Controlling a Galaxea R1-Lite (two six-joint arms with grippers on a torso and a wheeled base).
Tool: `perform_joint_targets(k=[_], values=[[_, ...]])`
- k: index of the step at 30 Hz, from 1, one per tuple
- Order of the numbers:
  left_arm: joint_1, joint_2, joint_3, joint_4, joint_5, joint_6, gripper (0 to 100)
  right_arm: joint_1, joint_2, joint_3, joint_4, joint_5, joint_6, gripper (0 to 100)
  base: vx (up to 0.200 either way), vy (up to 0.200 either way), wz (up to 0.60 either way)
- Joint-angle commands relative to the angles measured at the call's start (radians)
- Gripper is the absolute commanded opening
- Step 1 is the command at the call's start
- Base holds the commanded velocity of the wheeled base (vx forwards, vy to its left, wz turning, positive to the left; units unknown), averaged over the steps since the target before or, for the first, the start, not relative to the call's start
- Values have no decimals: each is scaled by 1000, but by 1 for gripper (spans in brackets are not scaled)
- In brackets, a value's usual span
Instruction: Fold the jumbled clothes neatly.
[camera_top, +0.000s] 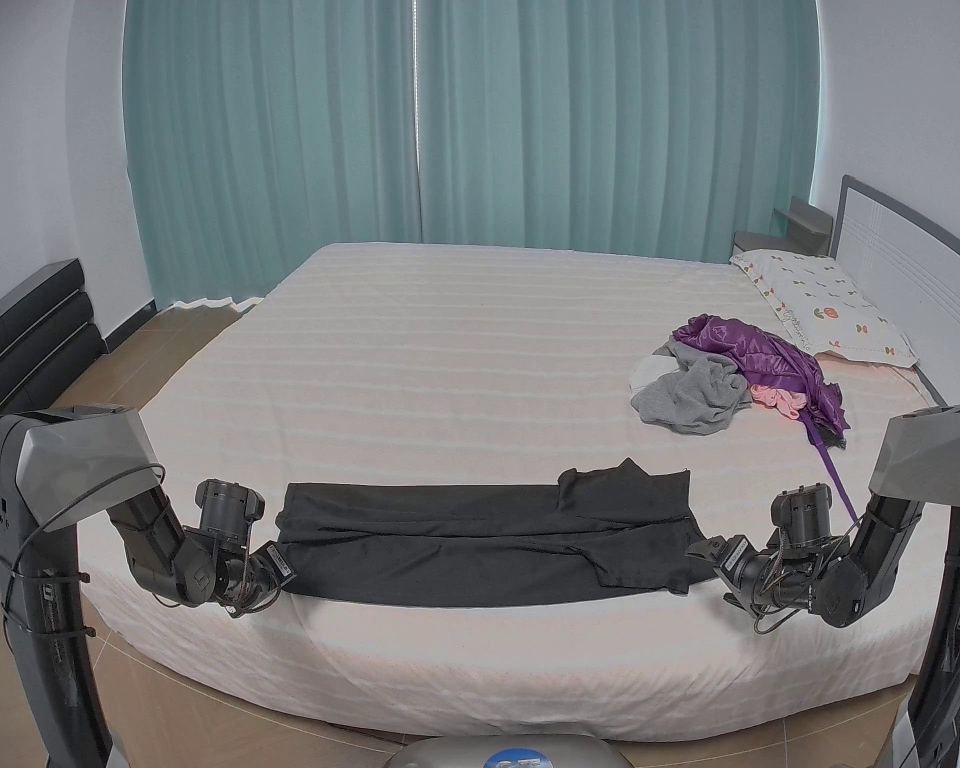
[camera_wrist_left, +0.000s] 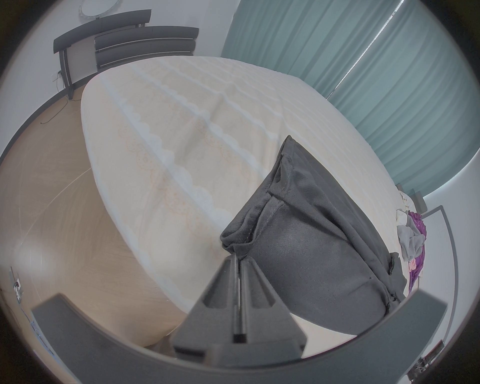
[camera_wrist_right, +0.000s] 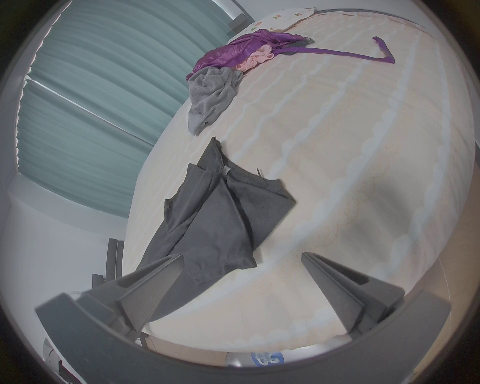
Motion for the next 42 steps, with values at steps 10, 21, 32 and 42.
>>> perform_joint_targets(k=[10, 21, 32, 42], values=[[2, -31, 3, 2, 13, -3, 0, 19, 97, -50, 0, -61, -6, 100, 0, 0, 0], [2, -34, 3, 4, 13, -4, 0, 42, 191, -168, 5, -113, -95, 100, 0, 0, 0], [2, -33, 1, 5, 13, -4, 0, 47, 221, -196, -46, -139, -132, 0, 0, 0, 0], [21, -41, -2, 5, 15, -4, 0, 25, 111, -136, -67, -120, -80, 0, 0, 0, 0]])
